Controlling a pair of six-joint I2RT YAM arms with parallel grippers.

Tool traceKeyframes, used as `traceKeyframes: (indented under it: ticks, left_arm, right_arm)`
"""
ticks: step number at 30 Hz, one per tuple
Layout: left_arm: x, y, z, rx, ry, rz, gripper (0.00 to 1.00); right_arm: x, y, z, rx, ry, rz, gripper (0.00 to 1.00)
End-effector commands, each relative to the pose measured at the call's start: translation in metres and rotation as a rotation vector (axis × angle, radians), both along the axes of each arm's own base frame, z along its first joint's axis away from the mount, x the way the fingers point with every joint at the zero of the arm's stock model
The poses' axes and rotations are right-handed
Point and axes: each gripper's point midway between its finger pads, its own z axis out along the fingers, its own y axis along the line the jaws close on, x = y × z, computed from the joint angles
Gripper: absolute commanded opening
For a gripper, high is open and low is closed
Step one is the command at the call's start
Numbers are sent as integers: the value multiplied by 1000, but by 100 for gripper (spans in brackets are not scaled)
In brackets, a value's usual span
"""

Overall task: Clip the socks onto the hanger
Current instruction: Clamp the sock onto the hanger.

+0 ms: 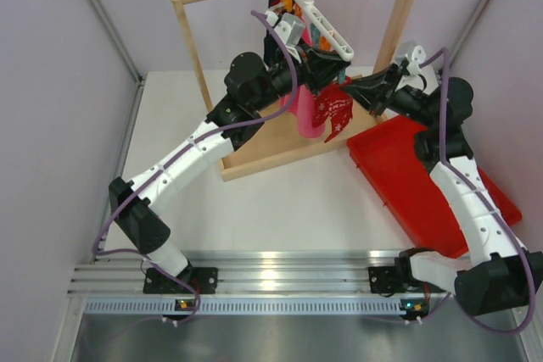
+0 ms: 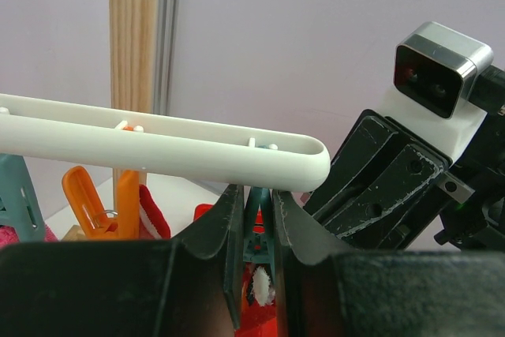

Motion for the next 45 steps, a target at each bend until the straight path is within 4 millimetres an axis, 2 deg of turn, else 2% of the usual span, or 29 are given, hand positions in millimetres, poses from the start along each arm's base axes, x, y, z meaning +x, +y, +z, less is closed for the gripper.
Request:
traceKeyframes:
  ticks: [1, 7, 8, 9, 11, 12, 15, 16, 18, 23, 25, 26, 29, 30, 31, 33, 34, 35, 36, 37, 38, 39, 41, 42, 44, 45]
  left_arm:
    - [-10, -5, -1, 5, 15, -56, 0]
    - [-10, -5, -1, 6, 16, -55, 2]
    - [-9, -5, -2, 7, 19, -50, 5]
    - [-10, -4, 0, 3, 17, -51, 15]
    - [-9, -4, 1, 0, 20, -44, 22]
    - [-8, -3, 1, -1, 19, -39, 31]
    - [-6, -2, 5, -6, 19, -28, 41]
    - [-7, -1, 7, -9, 15, -26, 48]
    - [-7, 0, 11, -12, 8, -23, 50]
    - [-11, 9, 26, -28, -21, -6, 65]
    - [-15, 11, 26, -19, -20, -14, 68]
    - [-19, 15, 30, -23, -26, -15, 75]
    - [-28, 24, 28, -11, -14, -10, 83]
    - [-28, 25, 18, 5, 3, -5, 85]
    - [-33, 34, 24, 1, -10, 8, 87]
    - [-32, 40, 9, 31, 13, 37, 93]
    - [-37, 48, 13, 33, -3, 51, 93]
    - [-37, 52, 7, 49, 12, 71, 94]
    - [-35, 55, -4, 72, 29, 82, 95]
    - [-39, 62, -4, 84, 20, 92, 98]
    - [-40, 64, -8, 104, 23, 96, 98]
    - [-38, 67, -22, 147, 52, 108, 98]
    - [-42, 77, -29, 186, 54, 125, 98]
    - [-43, 79, -47, 240, 79, 124, 98]
    - [-45, 89, -58, 305, 70, 145, 98]
    - [-46, 94, -72, 360, 99, 143, 98]
  right_arm:
    - [-12, 4, 39, 33, -115, 25, 0]
    - [-12, 5, 42, 34, -120, 31, 0]
    - [-12, 5, 42, 33, -121, 29, 0]
    - [-13, 5, 41, 29, -119, 33, 0]
    - [-12, 5, 39, 24, -120, 29, 0]
    - [-13, 5, 39, 21, -124, 28, 0]
    - [-12, 5, 37, 14, -121, 24, 0]
    - [-10, 4, 36, 14, -116, 20, 0]
    - [-10, 4, 35, 15, -113, 18, 0]
    - [-6, 2, 36, 21, -107, -3, 0]
    - [-4, 2, 36, 20, -104, -13, 0]
    - [-3, 2, 35, 18, -100, -17, 0]
    - [3, -1, 28, -1, -79, -47, 0]
    - [4, -3, 25, -13, -77, -58, 0]
    - [7, -5, 23, -17, -73, -75, 0]
    - [9, -7, 21, -25, -72, -94, 0]
    - [10, -8, 17, -33, -57, -101, 0]
    - [12, -9, 15, -40, -52, -109, 0]
    - [14, -11, 12, -47, -43, -119, 3]
    - [17, -13, 6, -53, -18, -138, 7]
    - [19, -14, 3, -57, -4, -148, 18]
    - [20, -15, 0, -60, 12, -153, 27]
    - [24, -19, -8, -69, 57, -176, 46]
    - [24, -19, -10, -71, 66, -179, 49]
    - [23, -23, -15, -77, 92, -195, 57]
    - [20, -25, -15, -77, 95, -203, 59]
